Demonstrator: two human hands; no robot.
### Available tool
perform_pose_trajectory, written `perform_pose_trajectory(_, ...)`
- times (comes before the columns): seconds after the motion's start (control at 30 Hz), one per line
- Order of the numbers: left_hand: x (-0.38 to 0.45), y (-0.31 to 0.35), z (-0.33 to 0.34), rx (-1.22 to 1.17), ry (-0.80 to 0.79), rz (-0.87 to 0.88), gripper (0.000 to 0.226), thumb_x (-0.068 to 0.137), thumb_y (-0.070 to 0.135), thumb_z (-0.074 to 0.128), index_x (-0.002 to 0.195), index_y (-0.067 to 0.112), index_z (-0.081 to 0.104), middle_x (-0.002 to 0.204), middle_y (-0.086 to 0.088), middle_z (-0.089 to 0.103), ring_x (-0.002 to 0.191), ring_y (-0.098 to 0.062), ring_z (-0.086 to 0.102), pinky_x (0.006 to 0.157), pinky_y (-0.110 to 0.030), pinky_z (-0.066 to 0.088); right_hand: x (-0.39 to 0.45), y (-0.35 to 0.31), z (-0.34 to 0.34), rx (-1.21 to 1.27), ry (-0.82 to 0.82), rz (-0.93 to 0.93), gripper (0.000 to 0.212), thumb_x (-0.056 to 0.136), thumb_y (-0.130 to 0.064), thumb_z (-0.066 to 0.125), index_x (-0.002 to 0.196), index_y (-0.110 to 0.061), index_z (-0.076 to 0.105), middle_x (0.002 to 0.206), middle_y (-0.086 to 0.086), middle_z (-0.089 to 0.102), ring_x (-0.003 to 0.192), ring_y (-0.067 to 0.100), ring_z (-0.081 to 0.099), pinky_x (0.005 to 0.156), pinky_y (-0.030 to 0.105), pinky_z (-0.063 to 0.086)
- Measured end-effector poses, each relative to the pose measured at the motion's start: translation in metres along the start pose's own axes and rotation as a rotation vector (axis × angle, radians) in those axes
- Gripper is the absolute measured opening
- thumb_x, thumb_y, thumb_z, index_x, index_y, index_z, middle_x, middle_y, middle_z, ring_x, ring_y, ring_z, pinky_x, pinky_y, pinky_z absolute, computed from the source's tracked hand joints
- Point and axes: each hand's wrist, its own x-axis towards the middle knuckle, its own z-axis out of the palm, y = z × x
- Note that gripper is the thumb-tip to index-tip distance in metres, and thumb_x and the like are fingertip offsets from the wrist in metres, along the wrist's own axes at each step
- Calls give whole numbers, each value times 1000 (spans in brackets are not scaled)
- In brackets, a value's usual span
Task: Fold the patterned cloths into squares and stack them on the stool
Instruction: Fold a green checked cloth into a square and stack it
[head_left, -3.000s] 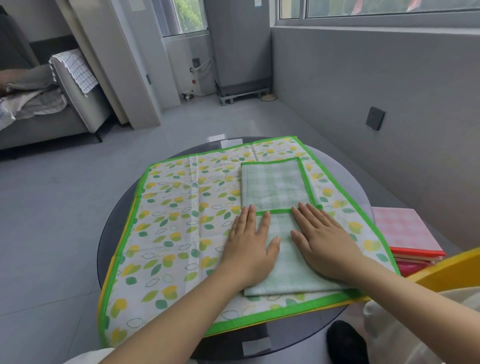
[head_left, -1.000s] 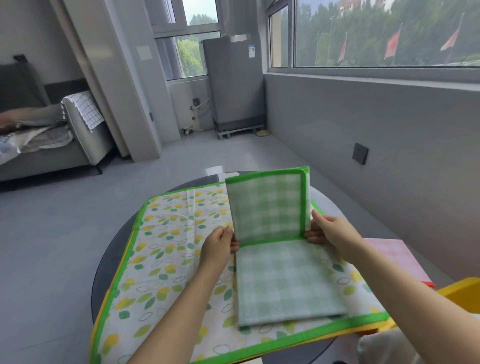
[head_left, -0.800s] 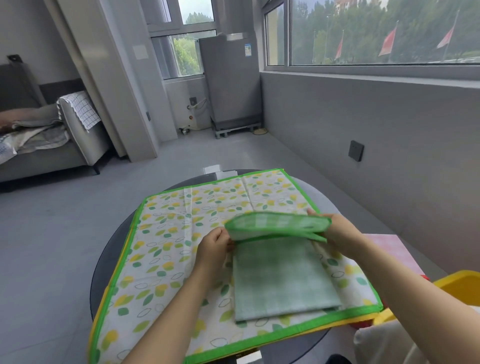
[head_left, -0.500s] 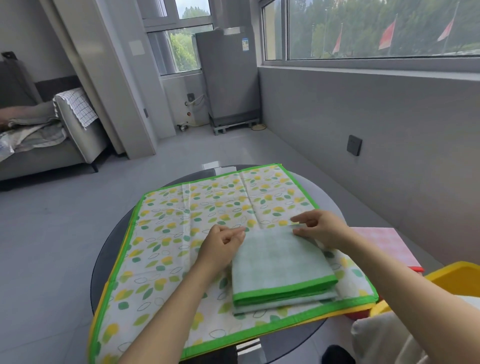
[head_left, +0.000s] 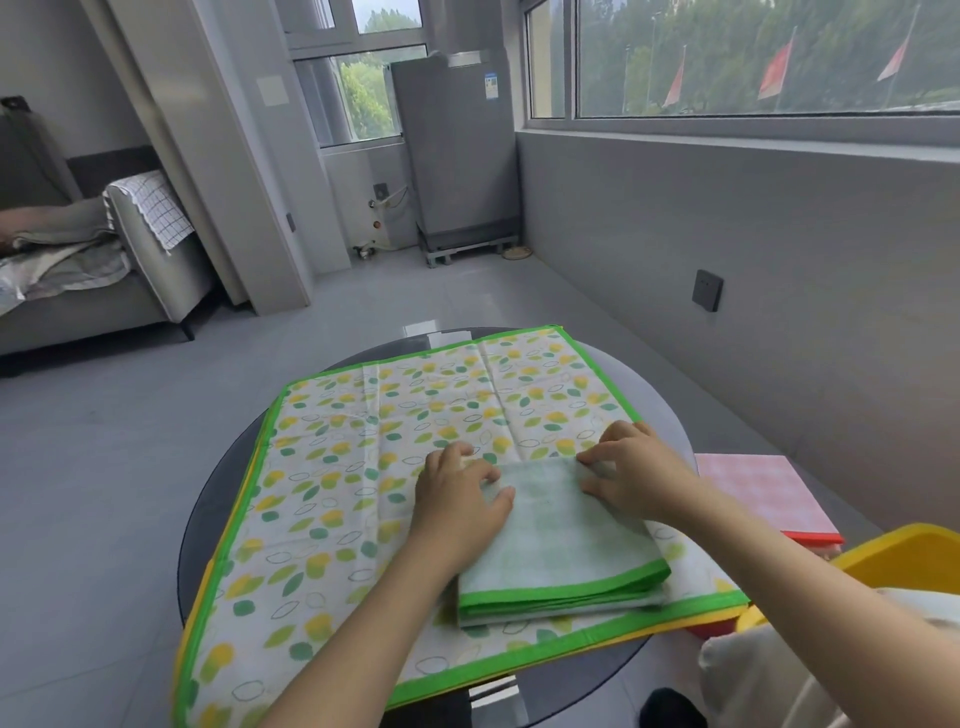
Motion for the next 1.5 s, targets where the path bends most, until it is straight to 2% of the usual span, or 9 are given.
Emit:
perform_pose_trajectory(0.13,-3,32,11,120,-124,10,48,97,37,35,137,11,36,145,-8,34,139,-29,23,119,-39,8,-10,-16,12,-124,82,-58,42,95,-34,40,132,-17,51,145,0,39,137,20,26,113,30,21)
perform_pose_trajectory(0.27,-9,48,33,274,-261,6,58,99,43,16,150,34,-8,159,-1,-15,144,-33,-20,114,-53,-16,-20,-25,33,-74,-17,-11,54,100,-30,24,149,-12,15,158,6,8,146,19,1,118,30,4)
perform_pose_trajectory(0.4,-14,36,39,342,-205,50,69,85,55,-7,150,32,-9,158,3,-18,144,-24,-21,115,-48,-18,-26,-24,47,-57,10,46,83,75,-54,-14,150,-20,-1,158,-2,-9,144,12,-14,117,31,-9)
perform_pose_trajectory(0.5,-17,25,33,352,-217,50,60,97,49,4,151,25,-10,158,1,-18,145,-16,-19,117,-41,-16,-27,-21,51,-96,21,63,96,62,-54,-23,150,-19,-4,158,-3,-11,144,11,-15,116,32,-12)
perform_pose_trajectory(0.7,-27,2,20,270,-222,-85,60,101,44,10,150,20,-14,156,-2,-24,143,-15,-23,116,-42,-17,-29,-22,49,-108,-4,161,65,94,-50,2,150,-18,-6,157,4,-12,145,17,-14,117,38,-12)
perform_pose_trajectory(0.87,-33,0,16,252,-185,-287,72,98,53,10,150,8,-12,158,-11,-18,144,-23,-22,115,-46,-18,-35,-24,44,-128,24,308,68,97,-50,14,150,-9,0,158,10,-1,146,24,-3,117,44,-6)
perform_pose_trajectory(1.17,-29,-6,9,-79,-21,-287,57,92,43,50,142,20,36,150,-1,33,141,-21,25,118,-40,16,-39,-28,27,81,161,346,46,95,-37,44,129,-8,39,136,10,38,127,27,32,107,37,23)
perform_pose_trajectory(1.3,-31,5,0,-603,58,-317,45,93,23,56,135,26,40,121,-1,61,103,-20,61,86,-40,53,-39,-22,21,230,167,369,40,94,-28,47,130,-11,41,133,7,45,124,27,39,104,38,28)
perform_pose_trajectory(1.5,-15,46,-3,-1085,131,-350,41,94,12,56,127,33,44,94,-1,67,83,-17,67,59,-26,54,-38,6,-6,676,254,336,49,91,-12,50,138,-14,35,137,8,47,121,27,47,97,37,40)
